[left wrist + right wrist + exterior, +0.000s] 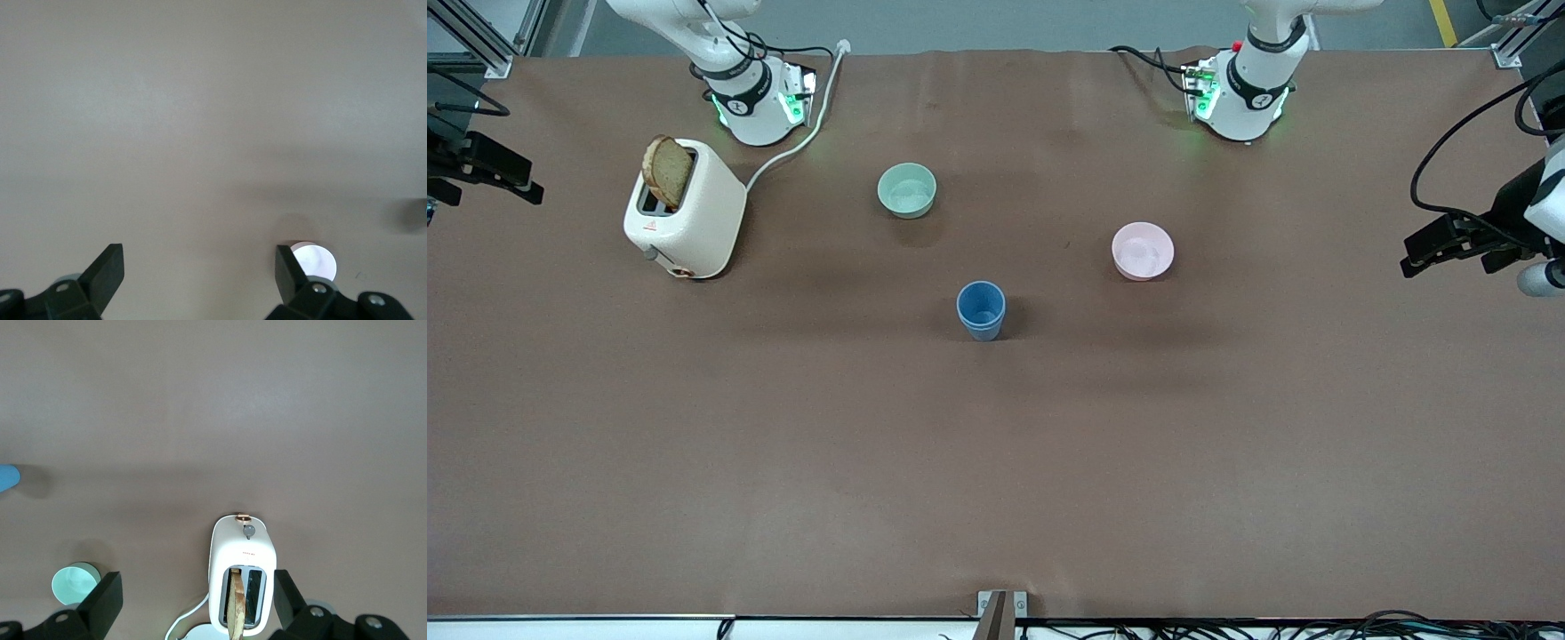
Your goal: Stack blue cups with both arms
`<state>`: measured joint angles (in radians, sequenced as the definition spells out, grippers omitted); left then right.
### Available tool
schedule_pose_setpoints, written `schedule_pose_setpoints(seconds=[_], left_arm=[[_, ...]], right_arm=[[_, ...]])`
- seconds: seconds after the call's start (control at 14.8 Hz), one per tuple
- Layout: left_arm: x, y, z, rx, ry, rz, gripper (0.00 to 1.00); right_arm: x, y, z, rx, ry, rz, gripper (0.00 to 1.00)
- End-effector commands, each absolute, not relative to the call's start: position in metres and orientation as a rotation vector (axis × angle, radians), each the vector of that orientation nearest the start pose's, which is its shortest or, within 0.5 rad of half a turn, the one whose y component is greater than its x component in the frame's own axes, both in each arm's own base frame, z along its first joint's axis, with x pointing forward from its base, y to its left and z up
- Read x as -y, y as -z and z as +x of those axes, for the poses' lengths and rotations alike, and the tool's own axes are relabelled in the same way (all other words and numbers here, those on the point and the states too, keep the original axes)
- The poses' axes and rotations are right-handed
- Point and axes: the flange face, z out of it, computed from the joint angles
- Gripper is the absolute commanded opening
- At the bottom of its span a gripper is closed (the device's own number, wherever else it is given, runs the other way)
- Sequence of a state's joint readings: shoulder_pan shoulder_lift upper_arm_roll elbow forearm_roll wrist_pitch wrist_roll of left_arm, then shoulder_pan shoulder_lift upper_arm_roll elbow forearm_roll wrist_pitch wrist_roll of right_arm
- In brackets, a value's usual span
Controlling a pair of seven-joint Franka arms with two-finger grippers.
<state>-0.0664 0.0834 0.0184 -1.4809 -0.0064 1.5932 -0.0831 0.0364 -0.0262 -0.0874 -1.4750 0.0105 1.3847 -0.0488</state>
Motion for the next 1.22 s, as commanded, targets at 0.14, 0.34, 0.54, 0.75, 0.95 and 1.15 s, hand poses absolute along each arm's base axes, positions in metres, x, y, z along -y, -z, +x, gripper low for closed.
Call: schedule_pose_setpoints(seconds=[0.14, 0.34, 0.54, 0.75, 0.95, 1.15], left_arm=[[0.036, -0.635, 0.581, 0.051, 0.106, -3.147, 1.00], [0.041, -0.638, 0.578, 0.041, 0.104, -3.162, 1.00], [0.040, -0.641, 0.574, 0.031, 0.085, -3.161, 1.00], [0.040, -0.644, 0.570, 0.028, 0.083, -3.161, 1.00], [0.039, -0.645, 0.566, 0.031, 0.080, -3.163, 1.00], [0.038, -0.644, 0.564, 0.026, 0.078, -3.161, 1.00]], right_arm=[[0.030, -0.669, 0.525, 0.010, -0.063, -3.123, 1.00], [0.030, -0.669, 0.525, 0.010, -0.064, -3.125, 1.00], [0.030, -0.670, 0.526, 0.008, -0.052, -3.132, 1.00], [0.030, -0.670, 0.526, 0.008, -0.048, -3.133, 1.00], [0.029, -0.670, 0.526, 0.008, -0.048, -3.133, 1.00], [0.030, -0.670, 0.526, 0.005, -0.048, -3.135, 1.00]])
